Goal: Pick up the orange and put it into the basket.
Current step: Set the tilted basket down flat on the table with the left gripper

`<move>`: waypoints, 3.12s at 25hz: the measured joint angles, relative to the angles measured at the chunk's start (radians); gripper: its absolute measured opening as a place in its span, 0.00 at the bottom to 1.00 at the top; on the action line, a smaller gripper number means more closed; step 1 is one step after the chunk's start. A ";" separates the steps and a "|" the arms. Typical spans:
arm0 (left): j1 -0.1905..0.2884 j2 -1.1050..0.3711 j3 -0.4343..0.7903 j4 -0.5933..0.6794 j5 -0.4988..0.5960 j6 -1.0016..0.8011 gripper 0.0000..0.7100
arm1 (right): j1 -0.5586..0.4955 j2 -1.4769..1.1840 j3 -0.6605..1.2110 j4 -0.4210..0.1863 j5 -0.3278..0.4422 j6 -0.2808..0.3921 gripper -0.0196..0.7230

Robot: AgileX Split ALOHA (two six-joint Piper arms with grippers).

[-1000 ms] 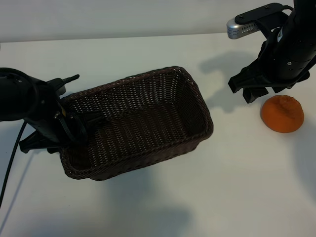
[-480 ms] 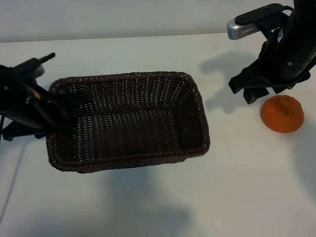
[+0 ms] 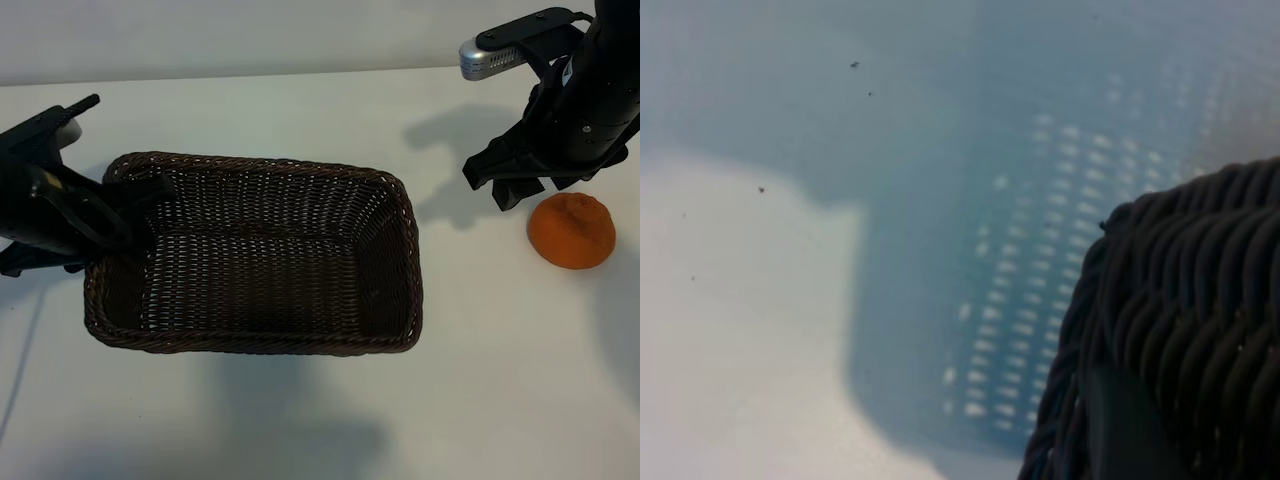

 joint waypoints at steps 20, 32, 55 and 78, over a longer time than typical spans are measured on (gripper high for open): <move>0.168 0.045 -0.032 -0.492 0.015 0.561 0.45 | 0.000 0.000 0.000 0.003 0.000 0.000 0.76; 0.156 0.214 -0.239 -0.523 0.023 0.568 0.45 | 0.000 0.000 0.000 0.004 0.002 -0.001 0.76; 0.019 0.443 -0.418 -0.559 -0.036 0.522 0.45 | 0.000 0.000 0.000 0.004 0.003 -0.002 0.76; -0.041 0.524 -0.418 -0.607 -0.093 0.496 0.45 | 0.000 0.000 0.000 0.004 0.008 -0.001 0.76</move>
